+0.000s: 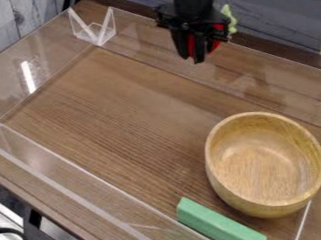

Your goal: Move the red object to the left side of the table

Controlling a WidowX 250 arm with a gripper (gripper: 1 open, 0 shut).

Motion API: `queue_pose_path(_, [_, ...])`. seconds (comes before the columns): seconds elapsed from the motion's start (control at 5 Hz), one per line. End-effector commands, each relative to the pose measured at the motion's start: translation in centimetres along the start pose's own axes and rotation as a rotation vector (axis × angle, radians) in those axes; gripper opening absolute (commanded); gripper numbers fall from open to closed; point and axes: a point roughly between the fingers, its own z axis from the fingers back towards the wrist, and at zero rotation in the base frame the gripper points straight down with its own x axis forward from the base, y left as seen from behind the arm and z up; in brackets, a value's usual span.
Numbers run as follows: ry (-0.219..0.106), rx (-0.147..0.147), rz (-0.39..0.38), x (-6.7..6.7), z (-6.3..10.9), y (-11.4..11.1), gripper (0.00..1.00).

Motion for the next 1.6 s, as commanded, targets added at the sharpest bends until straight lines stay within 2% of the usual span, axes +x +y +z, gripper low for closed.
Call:
queue_pose_path(0.0, [-0.073,0.009,0.022,1.2,2.4,-0.9,0.0])
queue_pose_path(0.4, [-0.092,0.002,0.028,0.0,3.4,-0.5,0.0])
queue_pose_path(0.6, [-0.091,-0.012,-0.024,0.0,3.7,-0.6,0.0])
queue_pose_path(0.8, [-0.084,-0.025,-0.073,-0.2,3.8,-0.9,0.0])
queue_pose_path(1.2, [-0.071,-0.038,-0.115,-1.2,2.9,-0.7,0.0])
queue_pose_path(1.4, [-0.043,-0.028,-0.067,-3.0,3.1,0.2,0.0])
